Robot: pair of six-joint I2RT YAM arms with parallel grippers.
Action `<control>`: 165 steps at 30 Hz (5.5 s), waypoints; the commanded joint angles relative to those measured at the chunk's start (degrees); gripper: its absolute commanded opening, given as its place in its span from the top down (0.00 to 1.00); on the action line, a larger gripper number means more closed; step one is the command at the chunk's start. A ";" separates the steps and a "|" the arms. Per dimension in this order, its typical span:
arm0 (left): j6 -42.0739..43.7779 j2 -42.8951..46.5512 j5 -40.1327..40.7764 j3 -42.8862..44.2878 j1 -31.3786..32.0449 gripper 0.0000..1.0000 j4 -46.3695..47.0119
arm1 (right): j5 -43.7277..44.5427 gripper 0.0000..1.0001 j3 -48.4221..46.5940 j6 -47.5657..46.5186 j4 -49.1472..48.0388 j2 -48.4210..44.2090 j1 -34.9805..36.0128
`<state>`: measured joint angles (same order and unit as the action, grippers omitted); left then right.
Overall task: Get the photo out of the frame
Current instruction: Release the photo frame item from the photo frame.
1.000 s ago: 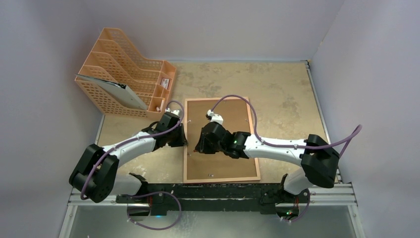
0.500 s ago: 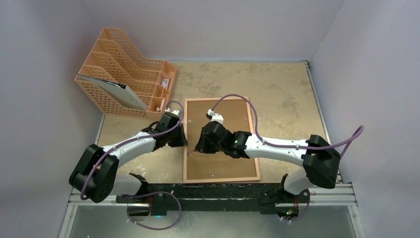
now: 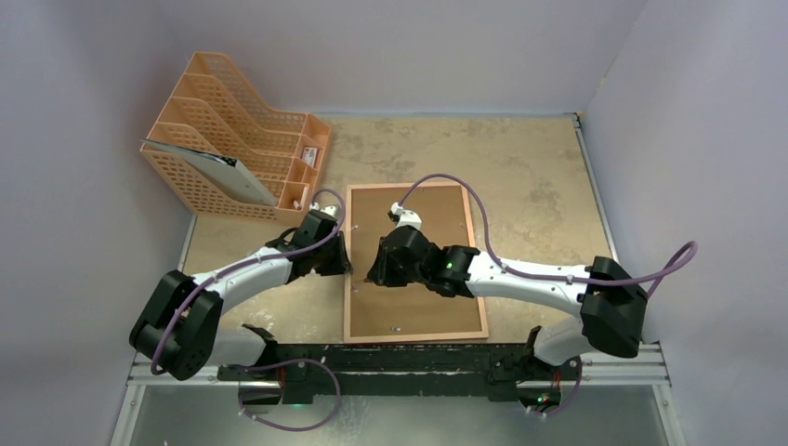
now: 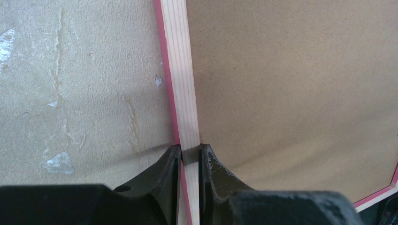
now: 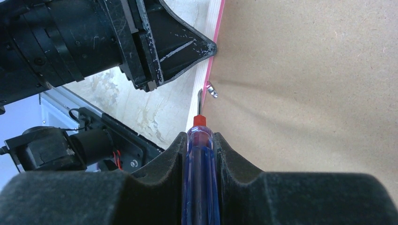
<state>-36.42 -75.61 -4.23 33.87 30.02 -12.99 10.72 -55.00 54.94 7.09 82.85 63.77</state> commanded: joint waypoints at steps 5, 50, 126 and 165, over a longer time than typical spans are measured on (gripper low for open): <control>0.12 0.90 0.43 -0.46 -0.01 1.00 -1.62 | -1.71 1.00 0.80 0.22 -1.88 -0.53 0.39; -0.14 0.91 -0.58 -0.64 0.06 1.00 -1.07 | 0.12 1.00 -2.76 -0.01 0.54 0.91 0.48; 0.92 2.38 1.33 -0.90 0.04 1.00 -3.61 | 1.53 1.00 1.83 4.06 -3.11 3.79 0.56; 0.91 2.68 1.24 -1.07 0.04 1.00 -3.36 | 7.47 1.00 1.50 6.45 3.32 2.36 0.36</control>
<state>-36.38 -74.24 -2.96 32.99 30.02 -13.21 13.41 -52.71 61.54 3.97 86.21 64.18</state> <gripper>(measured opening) 0.178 0.251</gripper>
